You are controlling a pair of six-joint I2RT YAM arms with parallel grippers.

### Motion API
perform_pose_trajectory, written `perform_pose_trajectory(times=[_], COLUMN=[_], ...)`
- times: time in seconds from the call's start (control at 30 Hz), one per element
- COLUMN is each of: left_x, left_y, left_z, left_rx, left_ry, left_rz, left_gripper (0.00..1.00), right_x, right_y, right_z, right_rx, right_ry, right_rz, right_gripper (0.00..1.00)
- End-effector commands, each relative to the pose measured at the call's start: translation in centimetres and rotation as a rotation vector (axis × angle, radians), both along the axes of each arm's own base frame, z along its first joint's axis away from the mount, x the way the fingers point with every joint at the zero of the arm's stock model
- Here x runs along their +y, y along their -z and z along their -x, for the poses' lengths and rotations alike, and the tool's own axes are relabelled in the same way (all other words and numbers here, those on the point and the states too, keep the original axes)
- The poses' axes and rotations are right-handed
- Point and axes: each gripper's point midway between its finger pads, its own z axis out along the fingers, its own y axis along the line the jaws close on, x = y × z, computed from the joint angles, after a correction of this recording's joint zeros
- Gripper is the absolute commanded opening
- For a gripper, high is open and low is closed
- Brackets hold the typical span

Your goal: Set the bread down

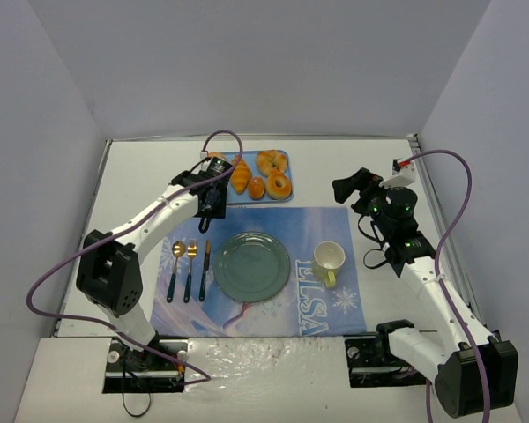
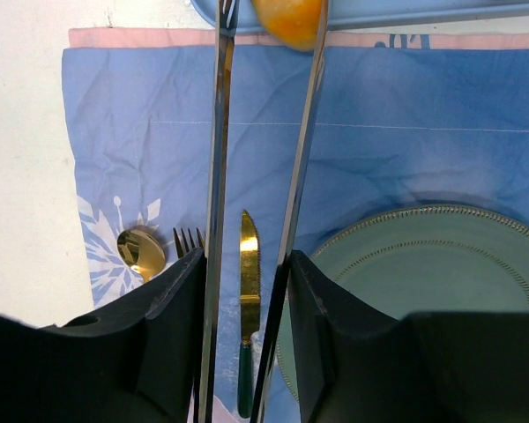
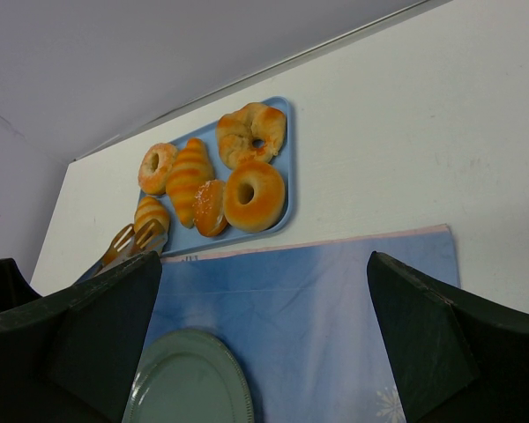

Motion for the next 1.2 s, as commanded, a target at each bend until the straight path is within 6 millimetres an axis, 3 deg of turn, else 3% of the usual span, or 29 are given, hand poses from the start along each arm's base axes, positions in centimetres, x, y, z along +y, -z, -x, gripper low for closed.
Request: perform_pose_trajectory(times=[0.0, 0.3, 0.53, 0.73, 1.03, 1.17], left_x=[-0.4, -0.5, -0.2, -0.2, -1.8, -2.4], left_y=[-1.7, -4.9, -7.9, -9.0, -9.2, -8.2], left_z=[-0.6, 0.5, 2.1, 4.5, 11.1, 13.4], left_rx=[-0.069, -0.129, -0.162, -0.147, -0.070, -0.015], left_ry=[-0.017, -0.004, 0.025, 0.082, 0.262, 0.323], left_rz=[0.014, 0.022, 0.027, 0.046, 0.137, 0.166], left_gripper=[0.21, 0.04, 0.00, 0.00, 0.00, 0.00], right_x=[0.5, 0.7, 0.7, 0.8, 1.2, 1.3], right_y=[-2.3, -2.1, -2.0, -1.9, -1.8, -1.8], right_z=[-0.4, -0.5, -0.7, -0.8, -1.4, -1.7], right_rx=[-0.088, -0.086, -0.084, -0.082, -0.079, -0.077], right_ry=[-0.011, -0.018, -0.018, -0.017, -0.023, -0.025], right_rz=[-0.019, -0.024, -0.022, -0.021, -0.021, -0.019], right_gripper=[1.00, 1.00, 1.00, 1.00, 1.00, 1.00])
